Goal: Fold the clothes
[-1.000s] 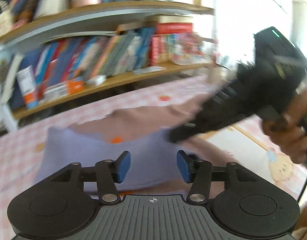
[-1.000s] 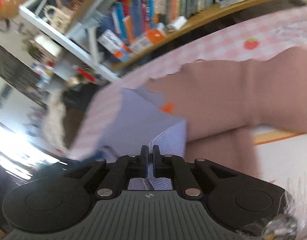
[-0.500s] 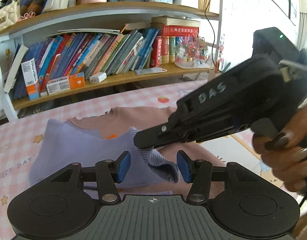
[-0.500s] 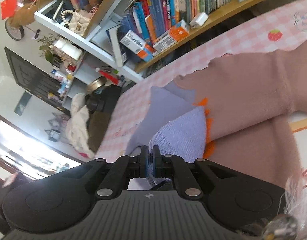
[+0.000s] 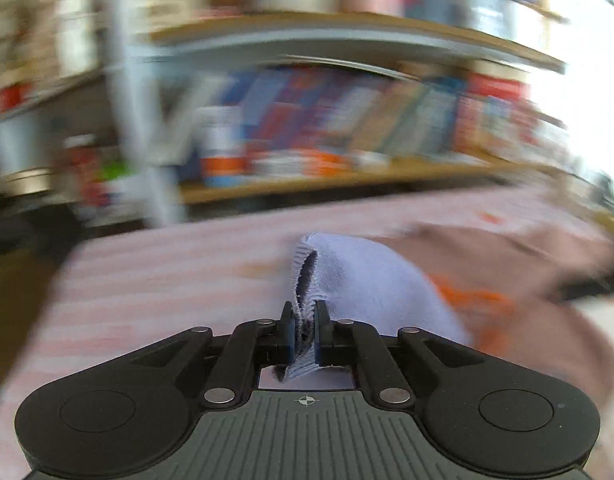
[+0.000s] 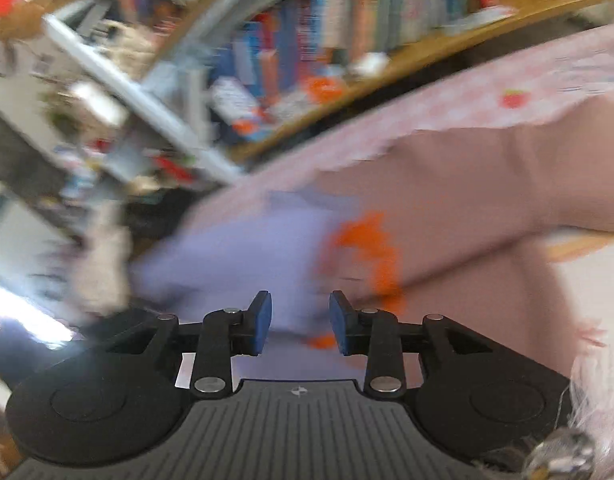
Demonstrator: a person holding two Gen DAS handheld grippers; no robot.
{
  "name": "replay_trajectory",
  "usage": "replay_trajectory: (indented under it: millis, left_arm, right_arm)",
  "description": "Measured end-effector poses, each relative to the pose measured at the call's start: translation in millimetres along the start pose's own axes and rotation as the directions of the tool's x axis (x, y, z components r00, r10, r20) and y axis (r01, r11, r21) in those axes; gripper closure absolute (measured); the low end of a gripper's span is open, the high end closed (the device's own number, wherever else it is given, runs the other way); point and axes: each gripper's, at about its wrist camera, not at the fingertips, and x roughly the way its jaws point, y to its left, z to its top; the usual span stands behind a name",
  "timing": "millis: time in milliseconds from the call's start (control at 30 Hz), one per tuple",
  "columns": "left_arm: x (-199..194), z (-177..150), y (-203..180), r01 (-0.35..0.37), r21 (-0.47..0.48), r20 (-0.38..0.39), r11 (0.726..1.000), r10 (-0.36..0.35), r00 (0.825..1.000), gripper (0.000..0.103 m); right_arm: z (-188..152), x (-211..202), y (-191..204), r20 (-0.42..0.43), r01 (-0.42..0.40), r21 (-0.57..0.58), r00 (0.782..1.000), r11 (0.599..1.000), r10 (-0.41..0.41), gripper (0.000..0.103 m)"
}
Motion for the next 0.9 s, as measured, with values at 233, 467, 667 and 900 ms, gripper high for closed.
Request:
replay_trajectory:
  millis: [233,467,667,900]
  left_arm:
    - [1,16,135,-0.276,-0.104,0.014,0.955,0.279,0.960,0.096]
    - [22,3,176,-0.321,-0.068,-0.041,0.945,0.318,0.947,0.096]
    - [32,-10,204,-0.371,-0.092,-0.089,0.924,0.363,0.927,0.094]
    - [23,-15,215,-0.396,-0.120,-0.060,0.910,0.392,0.918,0.081]
  right_arm:
    - [-39,1,-30,-0.030,0.358,0.000,0.933,0.934,-0.358,0.072]
    - [-60,-3,-33,-0.013,0.478,0.066,0.878,0.876,-0.479,0.073]
    - [-63,-16,-27,0.047,0.637,0.022,0.769,0.770,-0.638,0.069]
    - [-70,-12,-40,0.017,0.717,0.006,0.697,0.697,-0.717,0.064]
